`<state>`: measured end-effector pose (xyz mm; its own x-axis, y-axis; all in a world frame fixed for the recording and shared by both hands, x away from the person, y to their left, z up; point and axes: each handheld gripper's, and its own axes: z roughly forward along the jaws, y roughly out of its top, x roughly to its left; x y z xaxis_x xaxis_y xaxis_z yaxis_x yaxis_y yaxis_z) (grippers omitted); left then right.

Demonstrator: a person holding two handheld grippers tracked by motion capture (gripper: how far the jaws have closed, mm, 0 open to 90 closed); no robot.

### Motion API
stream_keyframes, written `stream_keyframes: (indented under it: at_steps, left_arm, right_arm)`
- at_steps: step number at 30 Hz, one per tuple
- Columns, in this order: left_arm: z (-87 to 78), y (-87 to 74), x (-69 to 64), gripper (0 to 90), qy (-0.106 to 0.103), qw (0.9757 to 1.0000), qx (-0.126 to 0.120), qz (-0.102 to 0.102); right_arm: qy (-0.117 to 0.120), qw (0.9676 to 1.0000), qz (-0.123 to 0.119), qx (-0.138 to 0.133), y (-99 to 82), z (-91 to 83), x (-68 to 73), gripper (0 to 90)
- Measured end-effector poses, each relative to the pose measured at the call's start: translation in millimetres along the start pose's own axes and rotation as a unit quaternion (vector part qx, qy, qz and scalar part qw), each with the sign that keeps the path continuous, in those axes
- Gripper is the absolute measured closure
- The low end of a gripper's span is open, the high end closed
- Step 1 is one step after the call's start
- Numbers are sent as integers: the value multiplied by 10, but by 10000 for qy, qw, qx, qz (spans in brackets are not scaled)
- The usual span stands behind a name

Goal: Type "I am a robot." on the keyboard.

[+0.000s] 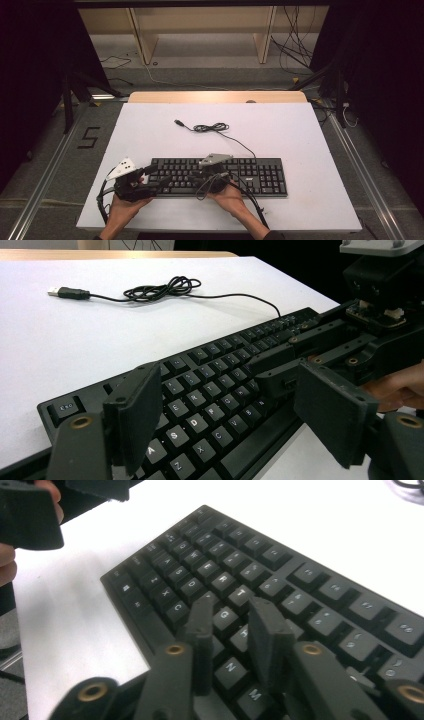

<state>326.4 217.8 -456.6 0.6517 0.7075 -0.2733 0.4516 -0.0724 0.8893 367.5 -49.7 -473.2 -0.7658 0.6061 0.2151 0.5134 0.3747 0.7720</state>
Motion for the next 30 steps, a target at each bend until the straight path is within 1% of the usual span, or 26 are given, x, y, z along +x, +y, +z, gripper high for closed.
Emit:
stream_keyframes:
  at_steps: [3,12,14,17,20,22,25,30]
  left_arm:
    - [-1,0,0,269,0,10000,2,3]
    - [-1,0,2,269,4,10000,2,7]
    - [-1,0,3,269,4,10000,0,5]
    - [-2,1,4,268,7,10000,-1,4]
    - [-2,1,4,268,7,10000,0,5]
    - [-1,0,3,268,5,10000,2,-2]
    - [-2,1,4,268,8,10000,1,6]
    - [-2,1,6,268,9,10000,1,-1]
  right_arm:
    - [-27,10000,9,-16,8,-23,-24,664]
    - [-92,9998,154,-3,32,-103,-110,491]
    - [-131,9997,183,-5,35,-125,-135,459]
    - [-165,9996,225,-7,41,-162,-174,437]
    - [-205,9994,260,-23,44,-199,-210,439]
    - [-241,9993,274,-38,43,-216,-230,459]
    - [-305,9991,295,-34,41,-234,-257,522]
    - [-414,9987,300,-32,32,-253,-287,671]
